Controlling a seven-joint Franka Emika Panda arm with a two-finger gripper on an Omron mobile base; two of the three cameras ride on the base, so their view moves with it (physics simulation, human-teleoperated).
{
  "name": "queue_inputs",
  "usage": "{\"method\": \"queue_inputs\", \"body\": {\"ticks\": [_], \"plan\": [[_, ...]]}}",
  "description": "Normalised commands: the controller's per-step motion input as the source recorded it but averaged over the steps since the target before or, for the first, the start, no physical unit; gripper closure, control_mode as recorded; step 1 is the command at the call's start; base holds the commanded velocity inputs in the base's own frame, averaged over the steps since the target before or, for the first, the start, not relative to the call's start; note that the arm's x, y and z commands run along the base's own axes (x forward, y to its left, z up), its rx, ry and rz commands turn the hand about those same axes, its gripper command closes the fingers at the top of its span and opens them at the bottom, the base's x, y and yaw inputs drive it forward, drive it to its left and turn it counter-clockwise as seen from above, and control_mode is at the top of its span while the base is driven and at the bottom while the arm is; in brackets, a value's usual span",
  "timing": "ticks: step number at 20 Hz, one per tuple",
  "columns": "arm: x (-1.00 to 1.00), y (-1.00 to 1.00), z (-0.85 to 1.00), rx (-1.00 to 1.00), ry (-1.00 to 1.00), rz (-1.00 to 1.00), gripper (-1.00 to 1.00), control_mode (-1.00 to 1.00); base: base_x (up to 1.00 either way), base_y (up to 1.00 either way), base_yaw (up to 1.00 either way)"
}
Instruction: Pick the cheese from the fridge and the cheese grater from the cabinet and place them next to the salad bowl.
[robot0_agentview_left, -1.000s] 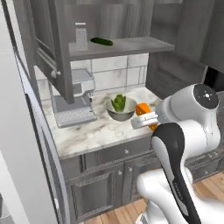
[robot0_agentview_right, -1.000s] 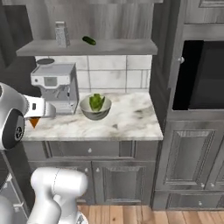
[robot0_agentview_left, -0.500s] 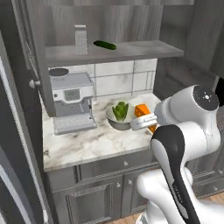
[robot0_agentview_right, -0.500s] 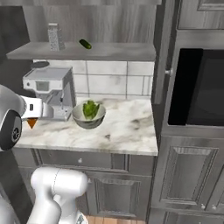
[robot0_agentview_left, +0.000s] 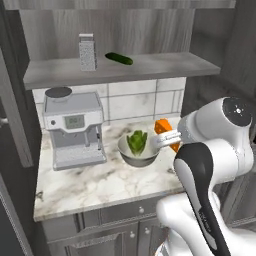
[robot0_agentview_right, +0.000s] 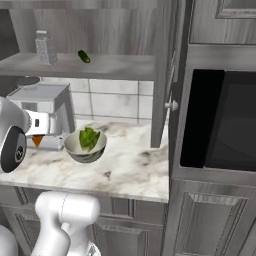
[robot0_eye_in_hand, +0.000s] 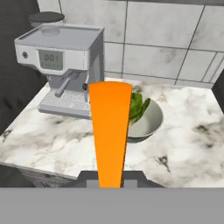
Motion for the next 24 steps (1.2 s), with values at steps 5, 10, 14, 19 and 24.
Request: {"method": "queue_inputs", "body": {"ticks": [5,10,14,19,24], "plan": [[0.0,0.0,0.0,0.0,0.0,0.0,1.0,1.0,0.45,-0.18,0.08],[0.0,0.0,0.0,0.0,0.0,0.0,1.0,1.0,0.31,-0.09,0.0],[0.0,0.0,0.0,0.0,0.0,0.0,1.0,1.0,0.02,0.0,0.0],[0.0,0.0,0.0,0.0,0.0,0.0,1.0,1.0,0.0,0.0,0.0],[0.0,0.0,0.0,0.0,0.0,0.0,1.0,1.0,0.0,0.0,0.0]]}}
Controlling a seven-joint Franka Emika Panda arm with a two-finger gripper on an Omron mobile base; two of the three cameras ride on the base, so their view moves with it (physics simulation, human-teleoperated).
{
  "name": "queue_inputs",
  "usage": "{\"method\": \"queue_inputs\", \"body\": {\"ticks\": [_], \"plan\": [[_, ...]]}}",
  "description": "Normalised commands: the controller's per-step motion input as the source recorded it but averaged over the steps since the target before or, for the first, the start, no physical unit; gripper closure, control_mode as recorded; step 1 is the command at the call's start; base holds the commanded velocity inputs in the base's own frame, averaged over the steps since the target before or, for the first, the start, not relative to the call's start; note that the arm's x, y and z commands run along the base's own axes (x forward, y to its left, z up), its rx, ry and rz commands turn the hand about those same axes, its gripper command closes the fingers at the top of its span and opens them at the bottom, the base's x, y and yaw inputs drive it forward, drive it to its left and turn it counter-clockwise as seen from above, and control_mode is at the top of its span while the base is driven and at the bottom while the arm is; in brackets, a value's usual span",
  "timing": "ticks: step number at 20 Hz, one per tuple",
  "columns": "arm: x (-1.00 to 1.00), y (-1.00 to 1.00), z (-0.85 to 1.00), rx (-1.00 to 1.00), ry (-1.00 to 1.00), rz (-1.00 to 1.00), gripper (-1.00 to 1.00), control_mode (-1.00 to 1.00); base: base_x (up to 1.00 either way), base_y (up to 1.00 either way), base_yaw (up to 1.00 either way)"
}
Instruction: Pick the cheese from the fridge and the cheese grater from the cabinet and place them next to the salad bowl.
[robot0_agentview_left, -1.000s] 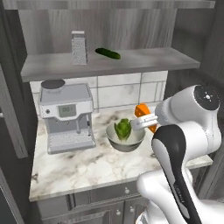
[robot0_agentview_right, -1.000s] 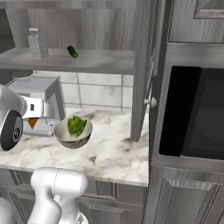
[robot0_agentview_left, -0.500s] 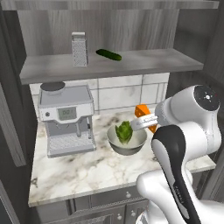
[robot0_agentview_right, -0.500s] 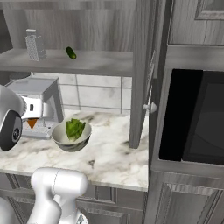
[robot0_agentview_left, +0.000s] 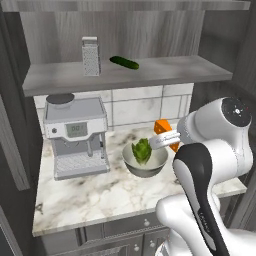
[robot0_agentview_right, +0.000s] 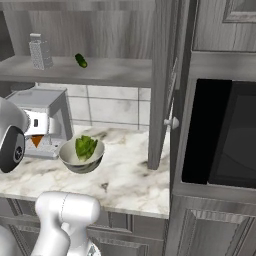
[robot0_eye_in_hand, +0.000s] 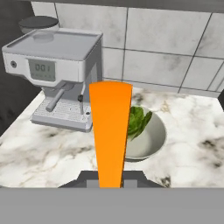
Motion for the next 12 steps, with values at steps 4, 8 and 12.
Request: {"method": "queue_inputs", "body": {"ticks": [4,8,12], "plan": [[0.0,0.0,0.0,0.0,0.0,0.0,1.0,1.0,0.0,0.0,0.0],[0.0,0.0,0.0,0.0,0.0,0.0,1.0,-1.0,0.0,0.0,0.0],[0.0,0.0,0.0,0.0,0.0,0.0,1.0,-1.0,0.0,0.0,0.0]]}}
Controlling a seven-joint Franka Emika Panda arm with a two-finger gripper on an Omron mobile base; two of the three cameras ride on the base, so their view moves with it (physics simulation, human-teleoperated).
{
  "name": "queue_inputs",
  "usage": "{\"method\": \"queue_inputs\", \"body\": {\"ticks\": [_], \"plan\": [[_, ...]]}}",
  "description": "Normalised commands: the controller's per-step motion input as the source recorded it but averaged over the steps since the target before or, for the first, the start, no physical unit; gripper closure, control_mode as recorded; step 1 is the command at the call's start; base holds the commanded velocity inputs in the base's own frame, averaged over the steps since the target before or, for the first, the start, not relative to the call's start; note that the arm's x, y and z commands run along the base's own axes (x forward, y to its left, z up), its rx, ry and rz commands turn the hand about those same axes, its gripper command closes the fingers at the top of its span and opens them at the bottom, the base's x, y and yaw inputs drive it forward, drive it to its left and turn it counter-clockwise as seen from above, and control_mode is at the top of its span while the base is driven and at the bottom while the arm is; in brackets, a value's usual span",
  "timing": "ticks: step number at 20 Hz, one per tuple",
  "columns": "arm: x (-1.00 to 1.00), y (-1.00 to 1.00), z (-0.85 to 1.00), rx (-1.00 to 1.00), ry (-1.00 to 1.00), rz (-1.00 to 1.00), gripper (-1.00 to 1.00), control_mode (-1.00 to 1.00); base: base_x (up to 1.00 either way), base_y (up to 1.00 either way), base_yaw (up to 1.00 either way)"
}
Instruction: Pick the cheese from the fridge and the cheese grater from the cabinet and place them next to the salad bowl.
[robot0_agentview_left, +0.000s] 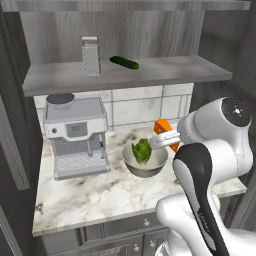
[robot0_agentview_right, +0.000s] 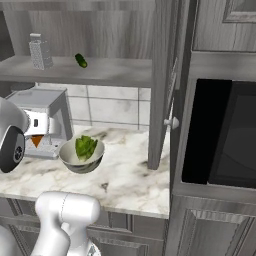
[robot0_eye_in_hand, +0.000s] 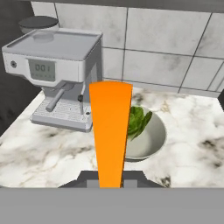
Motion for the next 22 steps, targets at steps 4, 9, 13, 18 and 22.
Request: {"method": "queue_inputs", "body": {"ticks": [4,9,13,18,22], "plan": [[-0.01,0.0,0.0,0.0,0.0,0.0,1.0,-1.0,0.0,0.0,0.0],[0.0,-0.09,-0.05,0.0,0.0,0.0,1.0,-1.0,0.0,0.0,0.0],[0.11,-0.19,-0.11,0.0,0.0,-0.01,1.0,-1.0,0.0,0.0,0.0],[0.26,-0.22,-0.08,0.0,0.0,-0.01,1.0,-1.0,0.0,0.0,0.0],[0.1,-0.38,-0.14,0.0,0.0,0.0,1.0,-1.0,0.0,0.0,0.0]]}}
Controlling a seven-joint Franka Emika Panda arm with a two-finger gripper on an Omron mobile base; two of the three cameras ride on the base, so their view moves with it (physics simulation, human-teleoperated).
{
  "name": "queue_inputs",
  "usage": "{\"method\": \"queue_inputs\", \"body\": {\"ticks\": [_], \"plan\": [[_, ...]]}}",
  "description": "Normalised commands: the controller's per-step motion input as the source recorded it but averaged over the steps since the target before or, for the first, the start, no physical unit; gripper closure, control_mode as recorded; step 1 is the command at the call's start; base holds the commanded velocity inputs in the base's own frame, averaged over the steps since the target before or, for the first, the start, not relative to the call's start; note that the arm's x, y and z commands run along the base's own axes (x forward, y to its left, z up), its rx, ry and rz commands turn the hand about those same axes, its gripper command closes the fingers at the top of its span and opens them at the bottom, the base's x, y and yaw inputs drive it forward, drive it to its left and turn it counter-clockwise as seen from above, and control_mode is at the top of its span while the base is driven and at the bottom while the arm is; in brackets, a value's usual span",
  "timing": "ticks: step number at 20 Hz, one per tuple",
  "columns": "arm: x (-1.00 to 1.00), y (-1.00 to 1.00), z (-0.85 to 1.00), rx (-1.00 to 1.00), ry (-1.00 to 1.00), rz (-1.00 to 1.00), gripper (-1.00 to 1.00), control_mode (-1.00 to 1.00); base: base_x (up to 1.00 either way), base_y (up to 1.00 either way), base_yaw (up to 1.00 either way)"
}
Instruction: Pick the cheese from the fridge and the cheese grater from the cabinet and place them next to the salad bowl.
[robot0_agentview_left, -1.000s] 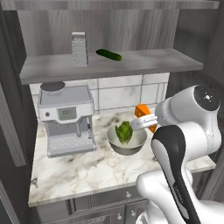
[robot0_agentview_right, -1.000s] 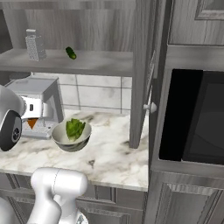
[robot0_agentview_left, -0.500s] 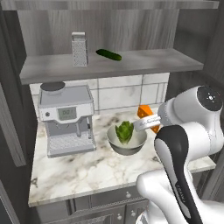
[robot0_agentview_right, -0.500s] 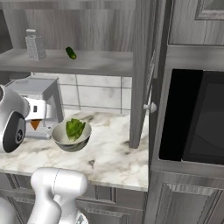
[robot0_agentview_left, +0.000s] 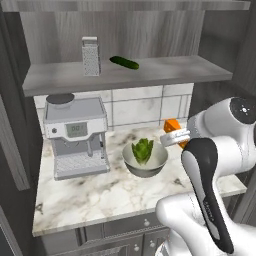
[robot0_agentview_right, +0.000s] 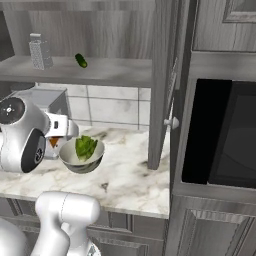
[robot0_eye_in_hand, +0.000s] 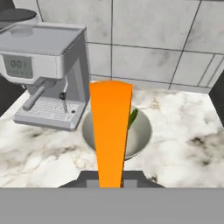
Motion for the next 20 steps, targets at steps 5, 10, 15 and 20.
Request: {"method": "queue_inputs", "body": {"ticks": [5,10,15,20], "plan": [[0.05,-0.37,-0.18,0.0,0.08,-0.11,1.0,-1.0,0.0,0.0,0.0],[0.23,-0.33,-0.09,0.0,0.23,-0.2,1.0,-1.0,0.0,0.0,0.0],[0.14,-0.17,-0.14,0.0,0.14,-0.27,1.0,-1.0,0.0,0.0,0.0],[0.07,-0.32,-0.21,0.0,0.03,-0.14,1.0,-1.0,0.0,0.0,0.0]]}}
